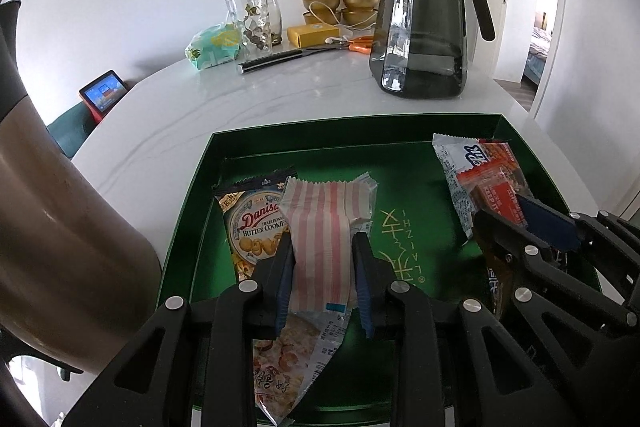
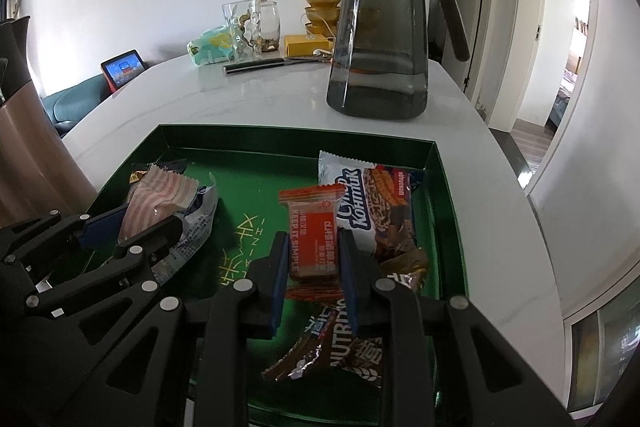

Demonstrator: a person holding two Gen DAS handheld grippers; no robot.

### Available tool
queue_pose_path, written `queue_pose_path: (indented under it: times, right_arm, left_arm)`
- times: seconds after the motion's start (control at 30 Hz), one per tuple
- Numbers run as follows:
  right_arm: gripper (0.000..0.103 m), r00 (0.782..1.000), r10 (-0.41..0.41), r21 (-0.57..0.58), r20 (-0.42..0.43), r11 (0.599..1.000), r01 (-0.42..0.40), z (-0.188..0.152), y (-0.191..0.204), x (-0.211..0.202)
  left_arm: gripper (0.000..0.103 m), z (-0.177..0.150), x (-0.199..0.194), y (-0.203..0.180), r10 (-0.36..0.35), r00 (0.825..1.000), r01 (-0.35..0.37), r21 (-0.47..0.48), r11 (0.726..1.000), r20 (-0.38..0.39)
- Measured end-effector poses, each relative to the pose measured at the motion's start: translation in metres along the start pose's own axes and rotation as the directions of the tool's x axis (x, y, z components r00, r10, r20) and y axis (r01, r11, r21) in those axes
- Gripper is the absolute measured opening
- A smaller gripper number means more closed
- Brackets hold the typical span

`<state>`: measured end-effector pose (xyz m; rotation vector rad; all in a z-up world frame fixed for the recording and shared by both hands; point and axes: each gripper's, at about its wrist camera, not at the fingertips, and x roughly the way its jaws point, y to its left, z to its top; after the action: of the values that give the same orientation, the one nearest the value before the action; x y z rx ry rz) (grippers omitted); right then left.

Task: Organize snacks
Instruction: 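Lower both snacks into the tray and open both tools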

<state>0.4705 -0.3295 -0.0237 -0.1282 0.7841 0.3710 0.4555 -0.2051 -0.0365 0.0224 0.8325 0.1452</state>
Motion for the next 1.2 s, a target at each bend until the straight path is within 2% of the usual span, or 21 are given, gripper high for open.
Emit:
queue_pose_path:
  times: [0.43,0.63,0.77,0.9,0.93,1.0,1.07,1.2]
  right_arm:
    - [0.0,1.0,0.002,-0.001,-0.002,1.0,-0.002,0.0,0.0,0.001]
    - [0.003,1.0,-0.004,-0.008,-0.013,1.0,0.004,-0.002,0.005,0.004]
    - [0.019,1.0,-0.006,-0.003,-0.022,1.0,0.006,-0.003,0.005,0.003]
    - [0.047,1.0,-0.006,0.003,-0.012,1.0,0.006,-0.002,0.004,-0.002]
    - [0.05,1.0,-0.005,0.002,-0.009,1.0,0.005,-0.002,0.003,-0.004]
    - [0.069,1.0,-0.006,0.002,-0.006,1.0,0.006,-0.002,0.003,-0.007]
    - [0.078,1.0,-0.005,0.007,0.0,1.0,0.005,-0.002,0.002,-0.01]
    - [0.081,1.0,-0.001,0.004,0.01,1.0,0.001,-0.002,0.002,-0.016]
  left_arm:
    - [0.026,-0.003,0.002,0.001,0.008,1.0,-0.008,0.002,1.0,-0.004]
    - [0.036,-0.004,0.004,0.006,0.005,1.0,-0.005,-0.022,1.0,-0.016]
    - [0.038,-0.004,0.004,0.009,0.009,1.0,-0.01,-0.028,1.0,-0.022]
    - [0.039,-0.004,0.004,0.013,0.017,1.0,-0.018,-0.039,0.999,-0.022]
    - [0.041,-0.004,0.004,0.016,0.018,1.0,-0.019,-0.046,0.999,-0.023]
    - [0.042,-0.004,0.003,0.019,0.033,0.999,-0.034,-0.054,0.998,-0.016]
    - [0.043,-0.004,0.002,0.02,0.037,0.999,-0.038,-0.056,0.998,-0.01]
    - [0.045,-0.003,-0.005,0.021,0.054,0.999,-0.053,-0.054,0.997,0.009]
